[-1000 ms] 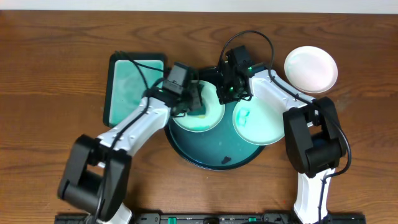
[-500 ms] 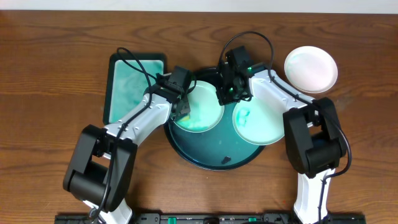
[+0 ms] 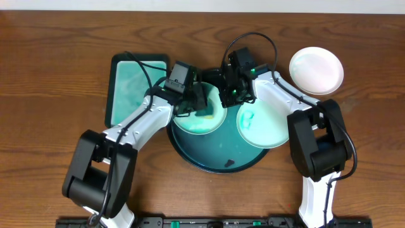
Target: Clean dirty plates on tray and stack at the side
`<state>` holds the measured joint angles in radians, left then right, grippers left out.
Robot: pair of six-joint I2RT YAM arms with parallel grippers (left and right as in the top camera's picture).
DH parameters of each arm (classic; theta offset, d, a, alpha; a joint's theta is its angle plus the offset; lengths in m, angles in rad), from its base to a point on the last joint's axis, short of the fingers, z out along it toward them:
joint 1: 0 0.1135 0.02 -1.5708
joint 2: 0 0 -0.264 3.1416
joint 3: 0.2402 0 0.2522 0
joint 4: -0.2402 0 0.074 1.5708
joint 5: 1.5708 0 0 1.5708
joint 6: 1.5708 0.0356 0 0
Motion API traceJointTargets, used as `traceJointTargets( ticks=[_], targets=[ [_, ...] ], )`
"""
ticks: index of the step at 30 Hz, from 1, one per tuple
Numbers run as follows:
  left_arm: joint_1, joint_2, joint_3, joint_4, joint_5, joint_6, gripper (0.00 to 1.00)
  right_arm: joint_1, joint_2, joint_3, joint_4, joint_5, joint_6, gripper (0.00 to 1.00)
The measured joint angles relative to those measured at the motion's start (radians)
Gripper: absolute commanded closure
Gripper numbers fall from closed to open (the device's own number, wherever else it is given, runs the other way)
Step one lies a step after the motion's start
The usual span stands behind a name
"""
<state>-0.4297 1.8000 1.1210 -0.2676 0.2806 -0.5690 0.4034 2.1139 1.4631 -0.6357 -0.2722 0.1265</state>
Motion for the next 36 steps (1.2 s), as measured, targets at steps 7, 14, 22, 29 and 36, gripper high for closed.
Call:
traceJointTargets(
  ticks=[7, 14, 22, 29, 36],
  targets=[
    [-0.005, 0.064, 0.001, -0.052, -0.069, 0.023, 0.93, 0.0, 0.0, 0.0, 0.0, 0.0, 0.0, 0.99],
    [-0.021, 0.057, 0.015, -0.145, -0.34, 0.035, 0.93, 0.0, 0.0, 0.0, 0.0, 0.0, 0.0, 0.99],
    [-0.022, 0.022, 0.013, -0.183, -0.506, 0.074, 0.93, 0.0, 0.0, 0.0, 0.004, 0.0, 0.0, 0.99],
    [0.008, -0.204, 0.003, -0.189, -0.537, 0.073, 0.93, 0.002, 0.0, -0.002, 0.03, 0.004, -0.003, 0.99],
    [0.114, -0.365, 0.003, -0.202, -0.534, 0.073, 0.93, 0.012, -0.061, -0.002, 0.034, 0.108, -0.045, 0.99]
  ],
)
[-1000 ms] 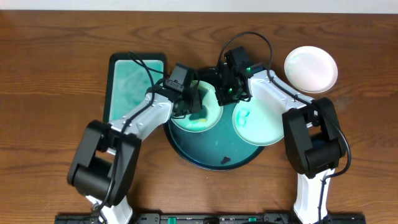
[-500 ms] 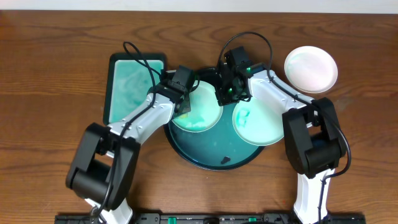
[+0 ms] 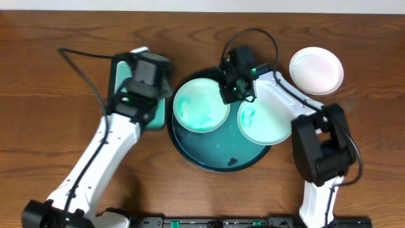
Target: Clean dirty plates on tray and stack at the side
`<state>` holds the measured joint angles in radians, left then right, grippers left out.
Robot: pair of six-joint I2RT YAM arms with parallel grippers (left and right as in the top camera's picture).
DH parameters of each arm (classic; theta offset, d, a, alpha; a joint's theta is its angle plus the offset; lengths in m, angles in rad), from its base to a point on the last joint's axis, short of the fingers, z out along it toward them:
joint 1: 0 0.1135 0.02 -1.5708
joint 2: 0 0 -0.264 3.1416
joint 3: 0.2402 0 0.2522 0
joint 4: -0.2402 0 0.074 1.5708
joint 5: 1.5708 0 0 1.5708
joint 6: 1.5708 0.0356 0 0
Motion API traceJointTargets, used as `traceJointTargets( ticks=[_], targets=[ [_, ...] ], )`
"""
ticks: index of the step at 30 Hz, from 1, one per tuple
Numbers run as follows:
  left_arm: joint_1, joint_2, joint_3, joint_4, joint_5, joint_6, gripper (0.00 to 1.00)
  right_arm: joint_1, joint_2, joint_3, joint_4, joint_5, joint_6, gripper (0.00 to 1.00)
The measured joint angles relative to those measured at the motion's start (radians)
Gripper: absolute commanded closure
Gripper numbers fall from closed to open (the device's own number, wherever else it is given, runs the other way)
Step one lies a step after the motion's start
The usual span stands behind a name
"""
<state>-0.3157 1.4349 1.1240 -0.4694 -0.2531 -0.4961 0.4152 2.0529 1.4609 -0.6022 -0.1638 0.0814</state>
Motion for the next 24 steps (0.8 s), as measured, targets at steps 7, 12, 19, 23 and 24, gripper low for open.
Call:
traceJointTargets(
  ticks=[7, 12, 19, 23, 24],
  targets=[
    [0.126, 0.013, -0.002, -0.051, 0.0, 0.0, 0.93, 0.076, -0.202, 0.002, 0.013, 0.354, -0.143, 0.99],
    [0.149, 0.017, -0.002, -0.051, 0.0, 0.0, 0.93, 0.19, -0.291, 0.003, 0.031, 0.637, -0.317, 0.99],
    [0.15, 0.017, -0.002, -0.052, 0.0, 0.0, 0.93, 0.349, -0.322, 0.003, 0.134, 1.019, -0.577, 0.99],
    [0.15, 0.017, -0.002, -0.058, 0.0, 0.0, 0.93, 0.402, -0.322, 0.003, 0.147, 1.112, -0.665, 0.99],
    [0.15, 0.017, -0.002, -0.06, 0.0, 0.0, 0.93, 0.41, -0.322, 0.003, 0.147, 1.125, -0.678, 0.99]
  ],
)
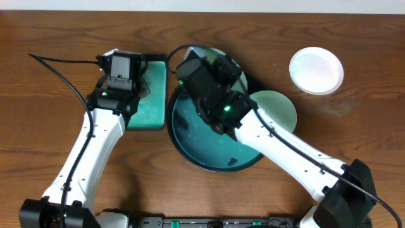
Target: Clean dirty plates on tray and stack at the side
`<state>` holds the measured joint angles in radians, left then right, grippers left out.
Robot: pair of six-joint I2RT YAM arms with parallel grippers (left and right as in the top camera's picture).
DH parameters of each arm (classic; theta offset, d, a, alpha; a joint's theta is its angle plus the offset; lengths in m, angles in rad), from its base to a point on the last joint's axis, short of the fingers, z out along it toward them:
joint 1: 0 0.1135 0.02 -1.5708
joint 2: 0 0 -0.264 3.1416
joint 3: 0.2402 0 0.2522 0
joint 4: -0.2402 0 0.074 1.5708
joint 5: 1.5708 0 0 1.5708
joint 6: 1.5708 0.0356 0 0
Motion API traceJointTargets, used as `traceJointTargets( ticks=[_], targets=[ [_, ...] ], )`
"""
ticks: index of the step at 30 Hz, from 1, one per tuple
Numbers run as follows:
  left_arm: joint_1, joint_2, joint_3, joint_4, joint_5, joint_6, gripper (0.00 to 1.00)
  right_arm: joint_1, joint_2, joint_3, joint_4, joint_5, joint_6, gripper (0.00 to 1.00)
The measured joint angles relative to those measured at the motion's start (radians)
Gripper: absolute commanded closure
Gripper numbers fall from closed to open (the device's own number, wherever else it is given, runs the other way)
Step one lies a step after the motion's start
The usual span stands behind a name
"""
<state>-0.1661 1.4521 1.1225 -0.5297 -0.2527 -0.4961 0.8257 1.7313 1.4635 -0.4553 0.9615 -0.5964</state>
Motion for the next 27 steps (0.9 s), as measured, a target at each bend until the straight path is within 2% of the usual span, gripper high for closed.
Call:
traceJointTargets(
  ticks=[7, 11, 15, 20, 27],
  targets=[
    [0.0, 0.0, 0.0, -0.008, 0.037, 0.0, 0.93, 0.011, 0.0, 0.0, 0.0, 0.042, -0.021, 0.99],
    [0.0, 0.0, 0.0, -0.008, 0.11, 0.0, 0.93, 0.001, 0.0, 0.002, -0.054, -0.015, 0.037, 0.99],
    [0.0, 0.0, 0.0, -0.009, 0.222, 0.0, 0.93, -0.071, -0.001, 0.001, -0.166, -0.273, 0.203, 0.99],
    [0.0, 0.0, 0.0, -0.009, 0.321, 0.001, 0.93, -0.248, 0.0, 0.002, -0.229, -0.668, 0.391, 0.99],
    [-0.031, 0.0, 0.0, 0.024, 0.375, 0.001, 0.93, -0.414, 0.101, 0.002, -0.28, -1.013, 0.512, 0.99]
  ],
)
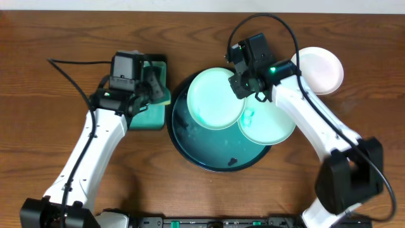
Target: Clean dirty plates on tray and stack at the side
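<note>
A pale green plate [212, 101] hangs over the dark round tray [209, 158], and my right gripper [243, 85] is shut on its far right rim. It overlaps a second green plate [269, 130], which lies at the tray's right edge with a small smear on it. A white plate [319, 69] sits on the table at the far right. My left gripper [157, 88] points right over the right edge of the green basin [142, 117]. A yellow-green sponge [166, 97] shows at its fingertips, apparently held.
The wooden table [57, 145] spreads around the tray. Black cables loop behind both arms. A small dark speck [231, 162] lies on the tray's near floor.
My right arm was swung left over the tray's far side, hiding the plate. It now reaches in from the right, holding the plate flat over the tray. My left gripper has shifted slightly right on the basin.
At first both grippers met at the left plate on the tray, the left one with the sponge on it. Then the left arm was over the basin while the right gripper stayed at the plate's rim. Later the right arm was over the tray's far left; now it holds the plate raised.
</note>
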`<state>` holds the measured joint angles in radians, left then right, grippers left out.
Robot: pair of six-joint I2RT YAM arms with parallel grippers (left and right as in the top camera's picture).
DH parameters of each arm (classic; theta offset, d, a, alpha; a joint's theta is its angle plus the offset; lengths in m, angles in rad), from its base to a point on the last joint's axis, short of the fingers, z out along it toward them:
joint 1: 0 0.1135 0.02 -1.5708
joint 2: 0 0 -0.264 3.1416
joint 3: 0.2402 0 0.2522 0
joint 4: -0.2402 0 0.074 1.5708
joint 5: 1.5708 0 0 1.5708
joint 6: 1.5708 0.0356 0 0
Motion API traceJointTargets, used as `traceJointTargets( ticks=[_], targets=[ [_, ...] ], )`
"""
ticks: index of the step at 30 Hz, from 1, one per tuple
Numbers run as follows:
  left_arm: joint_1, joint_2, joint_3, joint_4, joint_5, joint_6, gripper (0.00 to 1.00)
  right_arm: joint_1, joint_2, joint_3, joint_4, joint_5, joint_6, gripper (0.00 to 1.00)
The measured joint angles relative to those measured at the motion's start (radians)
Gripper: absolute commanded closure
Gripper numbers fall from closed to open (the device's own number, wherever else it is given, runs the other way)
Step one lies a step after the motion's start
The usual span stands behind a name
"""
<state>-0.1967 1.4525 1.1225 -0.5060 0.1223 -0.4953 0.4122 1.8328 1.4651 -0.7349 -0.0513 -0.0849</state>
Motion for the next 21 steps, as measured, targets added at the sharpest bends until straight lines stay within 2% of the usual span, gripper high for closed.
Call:
traceJointTargets(
  ticks=[9, 21],
  targets=[
    [-0.132, 0.072, 0.0, 0.09, 0.021, -0.003, 0.93, -0.01, 0.212, 0.0, 0.068, -0.121, 0.052, 0.99],
    [-0.258, 0.287, 0.0, 0.127, 0.029, 0.022, 0.93, -0.015, 0.233, 0.0, 0.13, -0.134, 0.074, 0.99]
  ],
)
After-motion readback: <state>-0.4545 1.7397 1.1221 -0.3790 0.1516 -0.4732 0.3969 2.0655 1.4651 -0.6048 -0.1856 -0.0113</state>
